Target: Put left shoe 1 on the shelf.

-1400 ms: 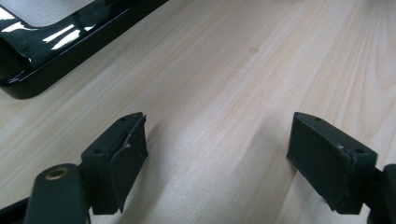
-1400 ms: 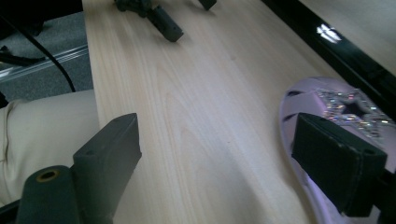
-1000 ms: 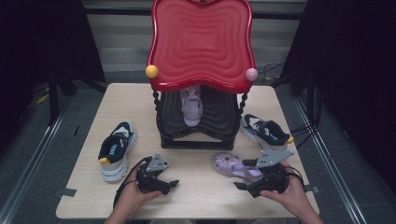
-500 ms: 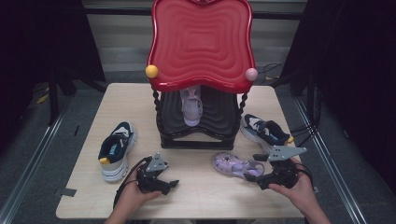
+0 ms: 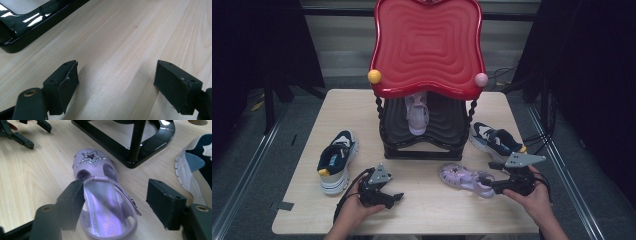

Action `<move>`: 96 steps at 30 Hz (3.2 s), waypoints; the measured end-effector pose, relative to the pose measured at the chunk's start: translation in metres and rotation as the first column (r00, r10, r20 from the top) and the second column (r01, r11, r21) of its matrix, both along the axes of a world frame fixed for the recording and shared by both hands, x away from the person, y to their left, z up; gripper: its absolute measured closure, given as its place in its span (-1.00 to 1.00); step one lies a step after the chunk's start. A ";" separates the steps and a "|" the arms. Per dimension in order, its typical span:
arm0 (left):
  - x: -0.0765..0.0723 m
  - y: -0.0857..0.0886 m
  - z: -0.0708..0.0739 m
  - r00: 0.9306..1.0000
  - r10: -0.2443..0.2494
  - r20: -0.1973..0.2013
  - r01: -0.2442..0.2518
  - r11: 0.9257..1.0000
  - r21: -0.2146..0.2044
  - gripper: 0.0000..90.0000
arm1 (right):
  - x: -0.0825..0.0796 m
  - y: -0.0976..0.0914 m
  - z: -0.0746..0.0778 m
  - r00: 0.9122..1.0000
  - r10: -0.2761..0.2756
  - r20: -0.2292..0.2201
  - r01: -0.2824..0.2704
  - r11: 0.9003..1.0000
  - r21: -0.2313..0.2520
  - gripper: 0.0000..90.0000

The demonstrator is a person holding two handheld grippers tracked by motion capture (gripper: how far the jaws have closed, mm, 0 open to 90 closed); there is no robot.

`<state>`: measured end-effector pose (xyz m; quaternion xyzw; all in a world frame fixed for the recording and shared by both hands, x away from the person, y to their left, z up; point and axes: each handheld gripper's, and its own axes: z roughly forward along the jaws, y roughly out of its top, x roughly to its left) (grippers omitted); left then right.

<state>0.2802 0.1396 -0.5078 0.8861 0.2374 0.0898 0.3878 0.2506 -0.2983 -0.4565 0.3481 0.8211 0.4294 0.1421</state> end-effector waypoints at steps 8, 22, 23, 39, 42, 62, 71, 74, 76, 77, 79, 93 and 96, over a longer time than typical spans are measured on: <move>0.000 0.000 0.000 1.000 0.006 -0.004 -0.006 1.000 -0.008 -0.58 | 0.003 -0.003 -0.008 1.000 -0.014 -0.003 0.014 1.000 -0.019 -0.08; -0.001 -0.001 0.000 1.000 0.006 -0.004 -0.006 1.000 -0.008 -0.59 | 0.002 -0.003 -0.019 1.000 -0.021 -0.020 0.020 0.998 -0.067 0.19; -0.001 -0.001 0.000 1.000 0.006 -0.004 -0.006 1.000 -0.008 -0.58 | 0.001 -0.003 -0.019 1.000 -0.019 -0.021 0.017 0.998 -0.065 0.21; -0.001 -0.001 0.000 1.000 0.009 -0.002 -0.009 1.000 -0.008 -0.58 | -0.002 -0.005 -0.018 0.999 -0.041 -0.014 0.040 0.996 -0.075 0.44; -0.001 -0.001 0.000 1.000 0.011 -0.003 -0.011 1.000 -0.011 -0.58 | -0.001 -0.006 -0.018 0.999 -0.047 0.001 0.047 0.996 -0.082 0.56; -0.001 0.000 0.000 1.000 0.008 -0.002 -0.008 1.000 -0.007 -0.58 | -0.020 -0.007 -0.008 0.998 -0.061 -0.022 0.060 0.998 -0.025 0.77; -0.001 0.000 0.000 1.000 0.008 -0.002 -0.008 1.000 -0.007 -0.59 | -0.016 -0.003 -0.015 0.997 -0.051 0.056 0.055 0.996 -0.067 0.54; 0.000 0.000 0.000 1.000 0.005 -0.002 -0.005 1.000 -0.002 -0.59 | -0.013 0.000 -0.019 0.997 -0.040 0.061 0.045 0.996 -0.080 0.48; 0.000 0.000 0.000 1.000 0.003 -0.001 -0.003 1.000 0.000 -0.59 | -0.011 0.003 -0.023 0.997 -0.034 0.072 0.040 0.996 -0.086 0.45; -0.001 0.000 0.000 1.000 0.008 -0.002 -0.008 1.000 -0.007 -0.59 | -0.010 0.004 -0.023 0.997 -0.033 0.075 0.039 0.995 -0.087 0.45; -0.001 -0.001 0.000 1.000 0.009 -0.003 -0.009 1.000 -0.008 -0.59 | -0.008 0.005 -0.024 0.996 -0.031 0.081 0.038 0.996 -0.079 0.45; 0.000 0.000 0.000 1.000 0.005 -0.001 -0.005 1.000 -0.003 -0.58 | 0.000 0.014 -0.029 0.997 -0.004 0.081 0.010 0.997 -0.075 0.55; -0.001 -0.001 0.000 1.000 0.009 -0.003 -0.009 1.000 -0.008 -0.59 | 0.000 0.013 -0.027 0.998 -0.003 0.063 0.008 0.997 -0.078 0.63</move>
